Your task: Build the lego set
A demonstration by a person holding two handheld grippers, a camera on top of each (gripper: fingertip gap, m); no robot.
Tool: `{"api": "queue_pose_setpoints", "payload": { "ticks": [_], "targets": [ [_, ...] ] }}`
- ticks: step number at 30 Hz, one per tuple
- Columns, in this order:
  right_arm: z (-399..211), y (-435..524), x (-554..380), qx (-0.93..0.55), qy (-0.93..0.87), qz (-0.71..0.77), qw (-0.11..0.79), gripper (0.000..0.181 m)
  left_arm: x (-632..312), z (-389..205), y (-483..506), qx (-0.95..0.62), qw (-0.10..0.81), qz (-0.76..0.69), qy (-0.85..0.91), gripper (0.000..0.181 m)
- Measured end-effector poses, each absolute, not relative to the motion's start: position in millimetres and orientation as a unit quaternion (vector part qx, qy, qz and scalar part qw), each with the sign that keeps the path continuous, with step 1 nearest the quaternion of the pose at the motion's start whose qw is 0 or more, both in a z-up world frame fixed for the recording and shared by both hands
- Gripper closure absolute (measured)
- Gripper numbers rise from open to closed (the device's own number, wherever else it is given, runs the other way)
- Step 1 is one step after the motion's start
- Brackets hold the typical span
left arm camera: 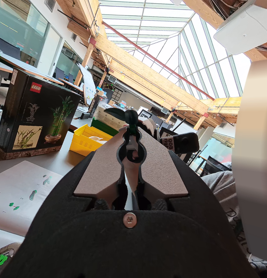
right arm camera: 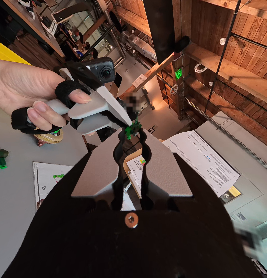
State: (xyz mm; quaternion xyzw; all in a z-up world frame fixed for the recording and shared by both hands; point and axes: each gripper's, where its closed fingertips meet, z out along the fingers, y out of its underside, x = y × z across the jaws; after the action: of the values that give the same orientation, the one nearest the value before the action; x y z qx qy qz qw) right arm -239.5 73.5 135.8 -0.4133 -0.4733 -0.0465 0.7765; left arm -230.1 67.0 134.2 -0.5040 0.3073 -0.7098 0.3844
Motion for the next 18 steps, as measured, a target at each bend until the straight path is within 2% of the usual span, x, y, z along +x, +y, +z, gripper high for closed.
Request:
{"api": "queue_pose_setpoints", "payload": {
  "ticks": [11, 18],
  "targets": [
    [136.8, 75.4, -237.0, -0.408, -0.467, -0.095, 0.779, 0.166, -228.3, 135.8, 68.8, -0.510, 0.399, -0.703, 0.293, 0.176],
    [146.5, 73.1, -239.3, -0.414, -0.440, -0.061, 0.795, 0.165, -232.5, 143.7, 67.4, -0.499, 0.426, -0.694, 0.295, 0.176]
  ]
}}
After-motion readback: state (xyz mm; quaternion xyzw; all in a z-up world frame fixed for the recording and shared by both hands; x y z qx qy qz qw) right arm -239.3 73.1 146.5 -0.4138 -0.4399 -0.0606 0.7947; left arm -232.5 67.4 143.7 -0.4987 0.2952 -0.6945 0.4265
